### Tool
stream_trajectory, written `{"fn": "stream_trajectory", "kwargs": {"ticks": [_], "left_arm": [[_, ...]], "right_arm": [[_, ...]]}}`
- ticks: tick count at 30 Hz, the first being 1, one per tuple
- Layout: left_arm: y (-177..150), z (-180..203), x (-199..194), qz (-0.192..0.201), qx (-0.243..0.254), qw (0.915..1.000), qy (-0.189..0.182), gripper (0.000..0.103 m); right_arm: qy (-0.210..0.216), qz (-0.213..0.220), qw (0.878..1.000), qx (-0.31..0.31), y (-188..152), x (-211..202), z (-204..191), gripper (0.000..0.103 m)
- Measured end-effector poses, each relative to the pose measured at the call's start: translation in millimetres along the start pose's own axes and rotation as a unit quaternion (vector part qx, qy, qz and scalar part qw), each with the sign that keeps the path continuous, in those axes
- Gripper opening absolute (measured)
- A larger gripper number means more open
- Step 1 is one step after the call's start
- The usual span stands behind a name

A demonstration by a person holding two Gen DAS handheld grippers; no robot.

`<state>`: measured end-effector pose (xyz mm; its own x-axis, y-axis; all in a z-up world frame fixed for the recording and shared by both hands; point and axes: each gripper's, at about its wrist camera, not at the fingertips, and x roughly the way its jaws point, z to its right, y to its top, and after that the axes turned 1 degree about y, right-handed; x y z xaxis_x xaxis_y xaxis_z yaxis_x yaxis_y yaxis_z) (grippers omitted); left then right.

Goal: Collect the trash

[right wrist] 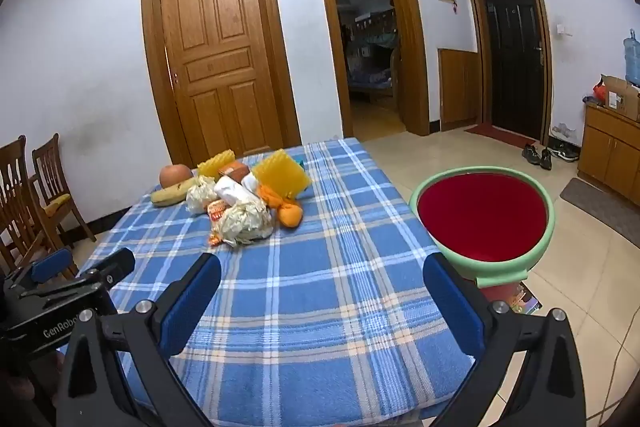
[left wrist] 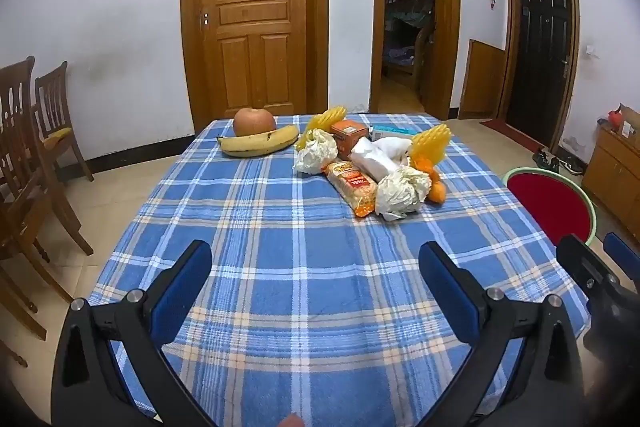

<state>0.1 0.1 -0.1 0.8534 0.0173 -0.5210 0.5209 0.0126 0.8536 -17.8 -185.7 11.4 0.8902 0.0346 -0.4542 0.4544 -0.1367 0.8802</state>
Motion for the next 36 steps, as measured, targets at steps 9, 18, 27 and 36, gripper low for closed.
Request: {"fn": "stream_trajectory", "kwargs": {"ticks": [9, 18, 27, 36], "left_arm": [[5.1, -5.7, -7.0, 0.007, -0.017, 0.9998, -0.006, 0.102], [4.8, -9.1, -7.8, 0.006, -0.022, 0.9997, -0.005, 0.102], [4.5, -11.2, -8.5, 0.007, -0.023, 0.9997, -0.006, 0.102], [4.8, -13.4, -9.2, 0.008, -0.024, 0.9997, -0.005, 0.102]], "right_arm": [[0.002, 0.005, 1.0, -0.001, -1.9, -6.8, 1.4, 0.103], [0.004, 0.005, 1.0, -0.008, 0.0, -9.4, -3.6, 0.103], [0.001, 0.005, 1.0, -0.01, -0.2, -8.7, -3.7, 0.103], [0.002, 0.004, 1.0, -0.008, -0.3, -8.3, -4.3, 0.103]]}}
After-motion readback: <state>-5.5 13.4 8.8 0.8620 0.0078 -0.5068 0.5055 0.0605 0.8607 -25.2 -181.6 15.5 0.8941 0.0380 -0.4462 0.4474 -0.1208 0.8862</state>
